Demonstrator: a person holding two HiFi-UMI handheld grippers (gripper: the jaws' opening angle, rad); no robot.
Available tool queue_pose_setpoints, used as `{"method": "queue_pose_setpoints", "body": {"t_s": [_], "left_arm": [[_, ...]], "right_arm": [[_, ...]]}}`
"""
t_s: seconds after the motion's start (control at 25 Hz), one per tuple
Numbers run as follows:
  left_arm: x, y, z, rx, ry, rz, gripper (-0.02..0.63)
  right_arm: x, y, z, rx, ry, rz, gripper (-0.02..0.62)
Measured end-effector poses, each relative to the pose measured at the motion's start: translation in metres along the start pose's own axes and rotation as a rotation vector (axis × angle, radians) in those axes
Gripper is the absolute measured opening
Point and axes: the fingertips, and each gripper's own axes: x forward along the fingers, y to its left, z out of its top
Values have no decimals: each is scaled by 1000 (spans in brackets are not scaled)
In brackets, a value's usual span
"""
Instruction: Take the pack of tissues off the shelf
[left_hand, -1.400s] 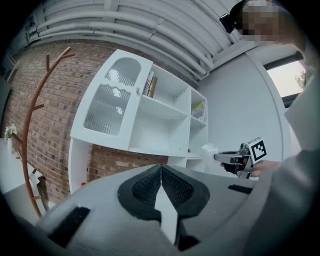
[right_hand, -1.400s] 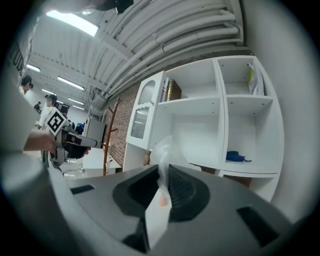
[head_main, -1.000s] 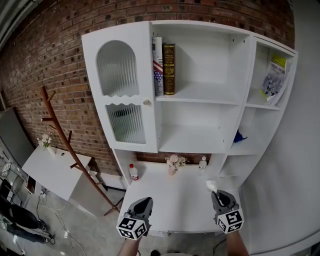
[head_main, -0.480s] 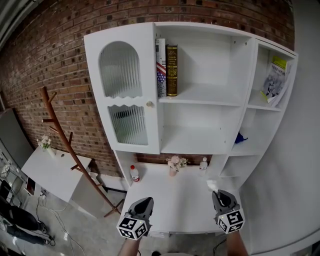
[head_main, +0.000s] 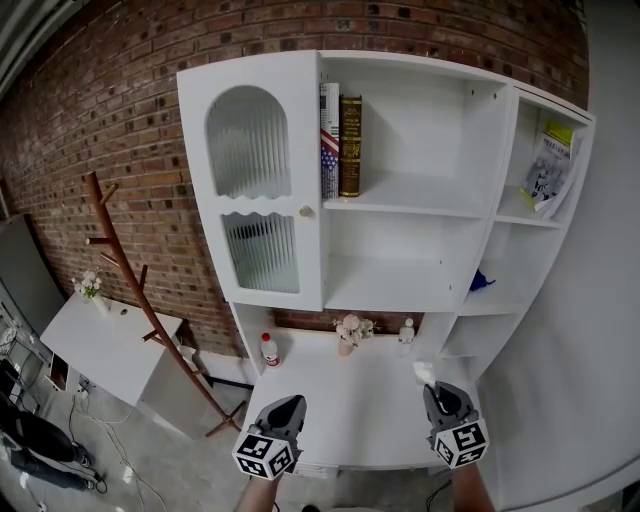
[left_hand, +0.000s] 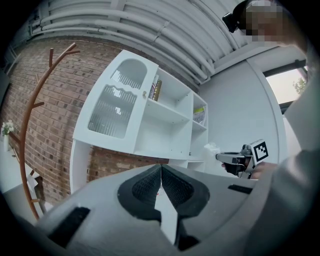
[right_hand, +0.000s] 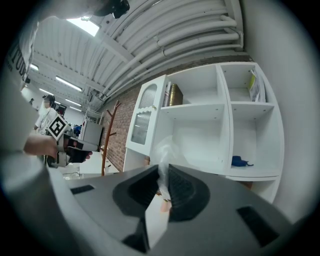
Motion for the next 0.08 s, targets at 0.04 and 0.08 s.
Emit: {"method": "queue_pose_setpoints", "body": {"t_s": [0.04,0.08], "left_arm": [[-1,1,0,0,1,0,26],[-1,1,0,1,1,-1,26]], "right_arm": [[0,1,0,0,0,0,51],[0,2,0,1,0,1,51]]}}
